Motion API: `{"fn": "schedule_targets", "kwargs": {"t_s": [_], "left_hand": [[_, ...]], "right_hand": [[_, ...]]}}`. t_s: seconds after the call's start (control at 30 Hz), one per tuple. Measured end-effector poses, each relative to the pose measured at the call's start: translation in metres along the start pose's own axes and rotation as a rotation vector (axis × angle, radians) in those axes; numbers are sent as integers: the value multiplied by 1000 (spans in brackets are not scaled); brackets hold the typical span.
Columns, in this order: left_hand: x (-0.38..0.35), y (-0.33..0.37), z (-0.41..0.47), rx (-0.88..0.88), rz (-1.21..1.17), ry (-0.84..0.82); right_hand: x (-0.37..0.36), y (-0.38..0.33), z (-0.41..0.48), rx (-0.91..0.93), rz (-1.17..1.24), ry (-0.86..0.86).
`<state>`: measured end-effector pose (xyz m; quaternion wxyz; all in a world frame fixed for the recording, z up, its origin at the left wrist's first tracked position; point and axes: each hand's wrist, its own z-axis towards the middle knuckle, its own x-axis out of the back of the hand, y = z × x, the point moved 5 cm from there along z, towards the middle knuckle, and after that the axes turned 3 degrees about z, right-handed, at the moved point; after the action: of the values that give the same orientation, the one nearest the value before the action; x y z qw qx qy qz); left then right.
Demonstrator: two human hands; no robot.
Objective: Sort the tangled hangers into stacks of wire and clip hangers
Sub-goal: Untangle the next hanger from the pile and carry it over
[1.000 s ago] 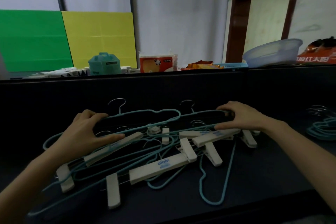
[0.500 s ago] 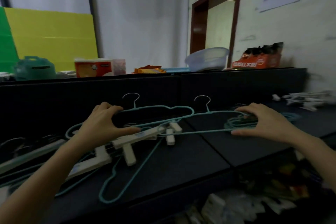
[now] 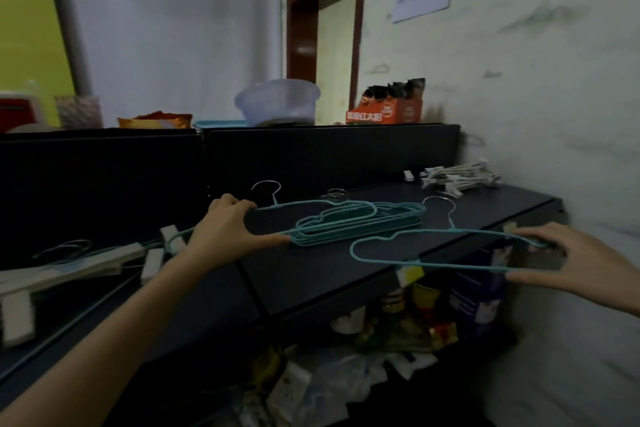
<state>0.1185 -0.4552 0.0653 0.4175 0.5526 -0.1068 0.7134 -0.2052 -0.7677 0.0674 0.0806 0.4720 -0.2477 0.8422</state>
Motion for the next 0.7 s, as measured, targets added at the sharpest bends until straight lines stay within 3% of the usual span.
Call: {"fn": "schedule_targets", "kwargs": {"t_s": [0.33,0.7], "left_hand": [[-81,81,75,-55,122,-85],[-131,110,121,-10,224,-86]], "right_hand": [[24,74,12,-70,61,98],[-4,89,113,22,174,18]]}}
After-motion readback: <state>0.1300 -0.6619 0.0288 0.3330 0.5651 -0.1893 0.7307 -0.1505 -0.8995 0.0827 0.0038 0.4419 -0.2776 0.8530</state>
